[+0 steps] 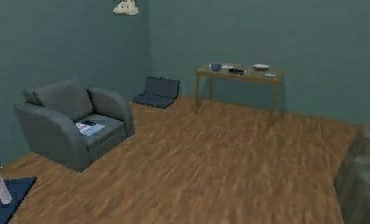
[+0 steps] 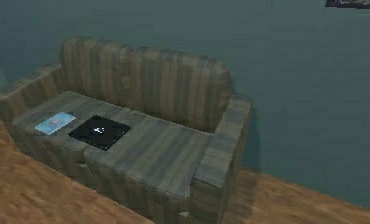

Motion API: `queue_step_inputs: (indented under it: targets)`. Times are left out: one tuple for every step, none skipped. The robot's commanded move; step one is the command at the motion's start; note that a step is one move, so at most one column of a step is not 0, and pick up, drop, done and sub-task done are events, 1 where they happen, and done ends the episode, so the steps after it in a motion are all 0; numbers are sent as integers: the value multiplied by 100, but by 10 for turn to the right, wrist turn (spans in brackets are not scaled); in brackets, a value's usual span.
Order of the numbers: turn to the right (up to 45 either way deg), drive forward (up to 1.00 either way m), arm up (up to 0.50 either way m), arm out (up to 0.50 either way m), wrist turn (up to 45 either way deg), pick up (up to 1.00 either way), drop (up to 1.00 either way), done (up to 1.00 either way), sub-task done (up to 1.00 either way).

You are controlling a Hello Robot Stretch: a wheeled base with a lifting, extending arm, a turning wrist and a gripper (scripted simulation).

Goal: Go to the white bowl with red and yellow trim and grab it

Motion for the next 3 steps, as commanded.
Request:
queue_step_inputs:
  targets:
    - [0, 10, 0, 0, 0, 0, 0, 0, 0]
    - [60, 0, 0, 0, 0, 0, 0, 0, 0]
    - [30, 0, 0, 0, 0, 0, 0, 0, 0]
